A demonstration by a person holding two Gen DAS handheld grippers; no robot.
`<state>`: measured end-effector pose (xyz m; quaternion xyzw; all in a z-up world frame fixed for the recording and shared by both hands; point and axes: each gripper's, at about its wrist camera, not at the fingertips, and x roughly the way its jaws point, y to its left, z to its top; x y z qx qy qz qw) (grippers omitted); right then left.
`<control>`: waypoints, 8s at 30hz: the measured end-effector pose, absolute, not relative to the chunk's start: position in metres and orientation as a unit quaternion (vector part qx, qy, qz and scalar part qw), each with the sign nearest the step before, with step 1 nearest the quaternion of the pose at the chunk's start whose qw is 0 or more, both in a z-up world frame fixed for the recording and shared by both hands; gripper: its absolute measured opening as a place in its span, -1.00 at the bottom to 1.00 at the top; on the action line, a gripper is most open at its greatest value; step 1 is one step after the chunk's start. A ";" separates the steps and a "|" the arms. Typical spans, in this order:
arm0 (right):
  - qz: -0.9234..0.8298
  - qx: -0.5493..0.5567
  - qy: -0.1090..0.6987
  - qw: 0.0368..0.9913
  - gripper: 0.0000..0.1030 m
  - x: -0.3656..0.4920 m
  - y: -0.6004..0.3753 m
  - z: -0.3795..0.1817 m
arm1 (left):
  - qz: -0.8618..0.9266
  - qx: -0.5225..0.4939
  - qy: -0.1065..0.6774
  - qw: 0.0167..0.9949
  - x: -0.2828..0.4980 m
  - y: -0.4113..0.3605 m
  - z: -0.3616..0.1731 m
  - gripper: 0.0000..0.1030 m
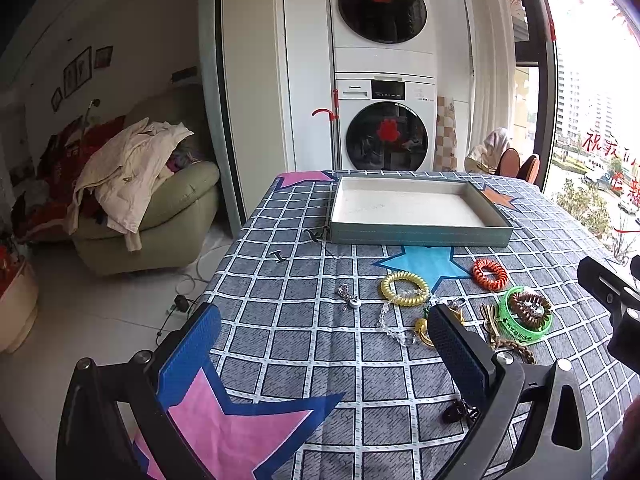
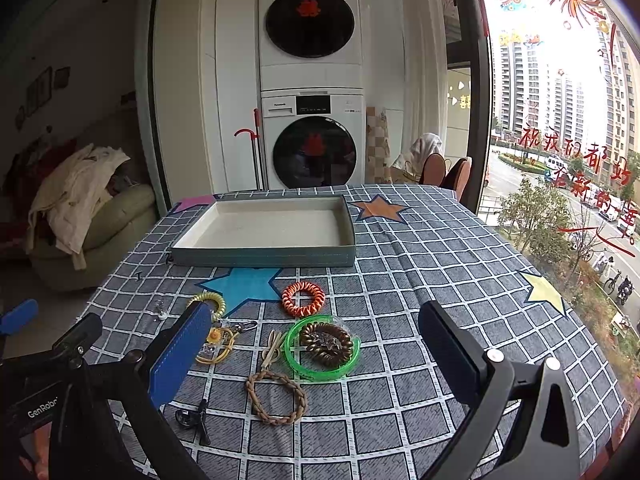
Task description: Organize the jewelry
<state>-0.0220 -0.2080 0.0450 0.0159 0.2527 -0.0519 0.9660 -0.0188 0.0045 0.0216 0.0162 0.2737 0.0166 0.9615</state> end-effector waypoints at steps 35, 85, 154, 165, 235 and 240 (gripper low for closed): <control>-0.052 0.025 0.258 0.964 1.00 -0.021 -0.212 0.041 | 0.011 0.013 0.301 0.953 -0.008 0.003 0.015 1.00; -0.050 0.027 0.261 0.964 1.00 -0.021 -0.211 0.040 | 0.008 0.011 0.316 0.949 -0.005 0.002 0.013 1.00; 0.045 0.047 0.472 0.879 -0.74 0.165 -0.243 0.004 | -0.143 0.003 0.435 0.889 0.146 -0.001 0.000 -0.38; 0.038 0.108 0.465 0.878 -0.74 0.235 -0.263 0.016 | -0.140 0.035 0.401 0.905 0.232 -0.041 0.036 -0.38; 0.036 0.147 0.395 0.906 1.00 0.082 -0.265 0.017 | -0.096 0.032 0.428 0.898 0.109 -0.020 -0.009 1.00; 0.034 0.143 0.446 0.883 1.00 0.062 -0.266 -0.004 | -0.101 0.020 0.435 0.894 0.077 -0.018 -0.019 1.00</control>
